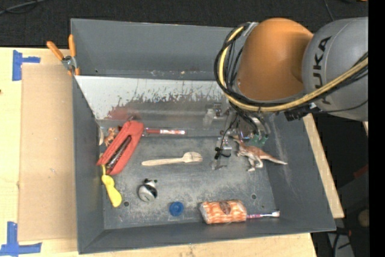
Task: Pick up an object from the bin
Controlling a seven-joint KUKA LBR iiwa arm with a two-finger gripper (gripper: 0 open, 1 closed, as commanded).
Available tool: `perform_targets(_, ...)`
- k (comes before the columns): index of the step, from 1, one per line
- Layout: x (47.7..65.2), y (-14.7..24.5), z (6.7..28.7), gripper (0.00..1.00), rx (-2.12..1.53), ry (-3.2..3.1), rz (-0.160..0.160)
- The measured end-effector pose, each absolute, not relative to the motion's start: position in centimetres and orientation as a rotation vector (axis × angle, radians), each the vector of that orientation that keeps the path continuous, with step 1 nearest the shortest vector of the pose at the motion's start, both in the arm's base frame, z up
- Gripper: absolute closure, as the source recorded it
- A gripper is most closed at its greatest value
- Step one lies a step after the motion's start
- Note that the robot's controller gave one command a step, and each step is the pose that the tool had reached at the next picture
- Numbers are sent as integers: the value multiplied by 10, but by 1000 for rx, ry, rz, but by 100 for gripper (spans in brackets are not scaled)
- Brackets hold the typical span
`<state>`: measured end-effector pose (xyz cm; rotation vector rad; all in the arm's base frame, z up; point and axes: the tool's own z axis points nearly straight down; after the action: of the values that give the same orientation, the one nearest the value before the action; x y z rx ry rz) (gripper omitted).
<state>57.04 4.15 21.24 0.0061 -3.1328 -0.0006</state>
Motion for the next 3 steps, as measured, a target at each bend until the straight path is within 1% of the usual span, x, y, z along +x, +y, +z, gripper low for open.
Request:
perform_targets(1,572,41,217,0,4,-3140,-1)
perform_targets(2,568,38,163,0,146,-3138,-1)
perform_targets(3,566,82,89,0,60,-3145,-2)
